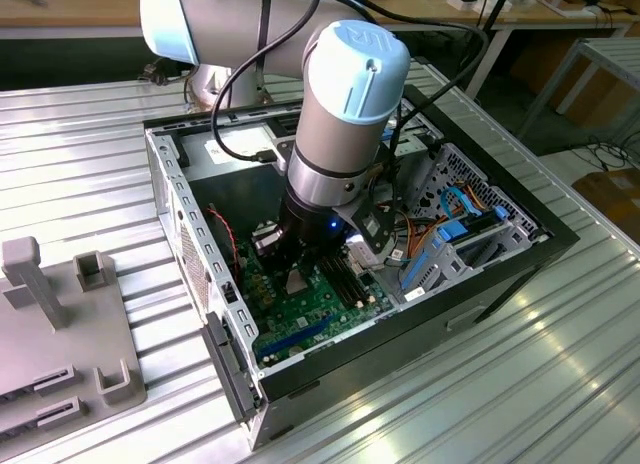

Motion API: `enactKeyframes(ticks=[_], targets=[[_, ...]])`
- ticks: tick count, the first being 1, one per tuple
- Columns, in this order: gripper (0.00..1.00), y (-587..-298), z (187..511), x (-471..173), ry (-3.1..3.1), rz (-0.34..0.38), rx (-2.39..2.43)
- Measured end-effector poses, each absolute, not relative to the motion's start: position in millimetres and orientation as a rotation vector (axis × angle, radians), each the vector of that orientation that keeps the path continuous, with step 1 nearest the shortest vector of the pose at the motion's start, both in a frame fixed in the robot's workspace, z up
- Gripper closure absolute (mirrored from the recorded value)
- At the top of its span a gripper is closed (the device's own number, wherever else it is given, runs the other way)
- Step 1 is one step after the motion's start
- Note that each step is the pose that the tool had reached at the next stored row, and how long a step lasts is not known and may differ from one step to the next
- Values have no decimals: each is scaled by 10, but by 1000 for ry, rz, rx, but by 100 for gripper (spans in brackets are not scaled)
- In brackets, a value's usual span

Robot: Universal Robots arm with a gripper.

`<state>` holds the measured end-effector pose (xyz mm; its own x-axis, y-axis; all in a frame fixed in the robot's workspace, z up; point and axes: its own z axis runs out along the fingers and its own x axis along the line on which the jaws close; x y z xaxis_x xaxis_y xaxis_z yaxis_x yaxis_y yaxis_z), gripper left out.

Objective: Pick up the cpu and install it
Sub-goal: 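Place the cpu into insertion slot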

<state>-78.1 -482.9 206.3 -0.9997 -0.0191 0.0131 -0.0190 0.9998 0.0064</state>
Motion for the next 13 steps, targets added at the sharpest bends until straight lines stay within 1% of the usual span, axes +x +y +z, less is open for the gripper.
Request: enactKeyframes(ticks=[13], targets=[[55,-4834,2037,-790,-3128,-14,30]])
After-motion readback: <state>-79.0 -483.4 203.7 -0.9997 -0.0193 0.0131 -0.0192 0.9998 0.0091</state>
